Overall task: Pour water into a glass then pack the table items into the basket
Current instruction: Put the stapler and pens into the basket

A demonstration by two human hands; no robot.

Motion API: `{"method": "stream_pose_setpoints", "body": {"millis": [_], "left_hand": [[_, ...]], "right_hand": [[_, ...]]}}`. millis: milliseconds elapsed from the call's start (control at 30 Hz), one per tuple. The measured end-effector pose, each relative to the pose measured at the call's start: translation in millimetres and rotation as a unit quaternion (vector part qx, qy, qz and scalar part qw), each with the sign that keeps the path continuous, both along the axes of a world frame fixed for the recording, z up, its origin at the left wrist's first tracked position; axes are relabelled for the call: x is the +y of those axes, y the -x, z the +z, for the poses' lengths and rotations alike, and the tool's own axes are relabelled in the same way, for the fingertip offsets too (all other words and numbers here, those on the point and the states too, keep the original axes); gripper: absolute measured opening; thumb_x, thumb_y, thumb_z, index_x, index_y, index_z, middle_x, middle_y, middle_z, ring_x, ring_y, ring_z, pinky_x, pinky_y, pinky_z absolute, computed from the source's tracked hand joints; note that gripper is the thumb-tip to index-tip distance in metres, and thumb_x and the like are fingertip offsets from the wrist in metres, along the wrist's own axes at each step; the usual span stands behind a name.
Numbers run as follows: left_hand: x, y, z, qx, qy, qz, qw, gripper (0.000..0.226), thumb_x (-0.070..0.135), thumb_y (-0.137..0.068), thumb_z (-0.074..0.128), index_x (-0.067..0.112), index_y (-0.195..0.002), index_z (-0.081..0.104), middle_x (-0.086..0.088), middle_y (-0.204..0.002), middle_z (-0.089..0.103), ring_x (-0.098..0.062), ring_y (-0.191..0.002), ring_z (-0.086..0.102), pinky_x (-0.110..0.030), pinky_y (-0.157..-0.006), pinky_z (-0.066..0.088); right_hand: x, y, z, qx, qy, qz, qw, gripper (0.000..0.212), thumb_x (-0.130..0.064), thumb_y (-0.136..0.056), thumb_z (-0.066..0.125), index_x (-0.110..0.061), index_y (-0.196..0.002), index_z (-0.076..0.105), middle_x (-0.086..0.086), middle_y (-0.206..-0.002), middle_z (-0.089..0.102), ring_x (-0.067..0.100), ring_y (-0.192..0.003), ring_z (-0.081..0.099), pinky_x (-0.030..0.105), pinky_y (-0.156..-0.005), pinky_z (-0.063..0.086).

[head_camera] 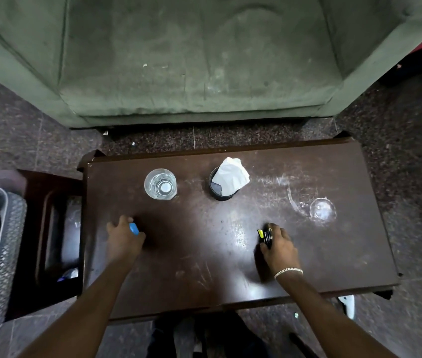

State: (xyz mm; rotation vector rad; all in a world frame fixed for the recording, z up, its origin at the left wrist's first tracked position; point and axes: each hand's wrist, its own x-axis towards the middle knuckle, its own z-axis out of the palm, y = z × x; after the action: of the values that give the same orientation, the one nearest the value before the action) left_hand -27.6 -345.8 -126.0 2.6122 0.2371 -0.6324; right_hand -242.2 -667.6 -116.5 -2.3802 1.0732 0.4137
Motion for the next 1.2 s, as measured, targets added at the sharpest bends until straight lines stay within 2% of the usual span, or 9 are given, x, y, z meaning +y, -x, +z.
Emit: {"method": "stream_pose_setpoints", "body": {"millis": [133,233,333,467,533,633,767,967,1200], "left_hand": [[-2.3,5.9,2.2,-0.003,0.034,-0.001,0.999,0.054,0.013,-0.078,0.081,0.016,-0.125,0.056,-0.02,-0.118,0.059,-0.037,-0.096,0.061,-0.04,-0.084,0.051],[-5.8,9.9,8.8,0.003,0.074,0.001,0.997,0.054,0.012,-0.08,0.083,0.015,-0.128,0.058,-0.012,-0.113,0.07,-0.032,-0.099,0.067,-0.037,-0.083,0.052],[-9.1,13.4,23.0,0.025,0.144,0.032,0.989,0.056,0.01,-0.078,0.084,0.02,-0.128,0.061,-0.003,-0.099,0.071,-0.022,-0.09,0.068,-0.028,-0.079,0.052],[2.2,17.2,49.2,-0.002,0.227,0.036,0.973,0.057,0.005,-0.074,0.085,0.022,-0.124,0.064,0.0,-0.085,0.07,0.001,-0.069,0.064,-0.004,-0.063,0.044],[16.7,16.0,67.0,-0.023,0.247,0.033,0.968,0.058,0.004,-0.072,0.086,0.023,-0.123,0.065,0.0,-0.085,0.071,0.007,-0.063,0.062,-0.003,-0.065,0.045],[50.6,11.7,96.0,-0.048,0.272,0.022,0.961,0.06,0.006,-0.073,0.087,0.031,-0.122,0.063,-0.001,-0.091,0.072,0.002,-0.068,0.065,-0.008,-0.069,0.049],[111.6,5.3,131.2,-0.069,0.299,0.041,0.951,0.059,0.009,-0.074,0.087,0.039,-0.119,0.062,0.0,-0.095,0.07,-0.015,-0.077,0.07,-0.028,-0.078,0.059],[195.5,0.8,170.6,-0.12,0.285,0.086,0.947,0.052,0.028,-0.069,0.081,0.043,-0.115,0.062,0.011,-0.093,0.074,-0.002,-0.082,0.07,-0.008,-0.071,0.049],[302.6,-0.9,187.7,-0.161,0.264,0.132,0.942,0.052,0.04,-0.068,0.079,0.036,-0.117,0.062,0.008,-0.089,0.074,-0.011,-0.08,0.072,-0.034,-0.073,0.061]], "right_hand": [[10.6,-11.0,6.0,-0.037,-0.021,-0.002,0.999,0.056,-0.015,-0.08,0.075,-0.016,-0.132,0.054,0.01,-0.12,0.065,0.037,-0.098,0.067,0.039,-0.082,0.051],[26.1,-24.1,13.8,-0.088,-0.076,-0.036,0.993,0.057,-0.013,-0.076,0.079,-0.022,-0.129,0.058,-0.002,-0.098,0.067,0.026,-0.086,0.069,0.033,-0.081,0.054],[47.5,-41.2,24.1,-0.148,-0.126,-0.052,0.98,0.054,-0.013,-0.073,0.083,-0.03,-0.119,0.06,-0.012,-0.077,0.059,0.003,-0.066,0.063,0.022,-0.07,0.052],[88.7,-69.2,47.0,-0.208,-0.173,-0.027,0.962,0.062,-0.017,-0.074,0.084,-0.059,-0.106,0.051,-0.023,-0.081,0.064,0.003,-0.065,0.064,0.01,-0.062,0.049],[112.6,-85.2,60.6,-0.221,-0.191,-0.011,0.956,0.06,-0.02,-0.074,0.084,-0.056,-0.109,0.051,-0.023,-0.084,0.065,0.005,-0.067,0.065,0.013,-0.065,0.051],[154.3,-111.6,78.2,-0.238,-0.234,-0.002,0.943,0.055,-0.019,-0.075,0.085,-0.04,-0.117,0.057,-0.009,-0.083,0.066,0.011,-0.071,0.067,0.021,-0.069,0.055],[219.5,-152.7,102.1,-0.27,-0.258,0.033,0.927,0.055,-0.021,-0.074,0.086,-0.038,-0.118,0.058,-0.013,-0.086,0.065,0.01,-0.072,0.066,0.014,-0.07,0.052],[312.4,-194.0,126.5,-0.267,-0.314,0.1,0.905,0.056,-0.021,-0.076,0.085,-0.039,-0.121,0.056,-0.006,-0.088,0.064,0.014,-0.074,0.066,0.03,-0.075,0.057],[420.7,-234.1,153.2,-0.267,-0.321,0.196,0.887,0.049,-0.025,-0.074,0.085,-0.045,-0.111,0.06,-0.007,-0.079,0.063,0.007,-0.063,0.061,0.016,-0.062,0.052]]}}
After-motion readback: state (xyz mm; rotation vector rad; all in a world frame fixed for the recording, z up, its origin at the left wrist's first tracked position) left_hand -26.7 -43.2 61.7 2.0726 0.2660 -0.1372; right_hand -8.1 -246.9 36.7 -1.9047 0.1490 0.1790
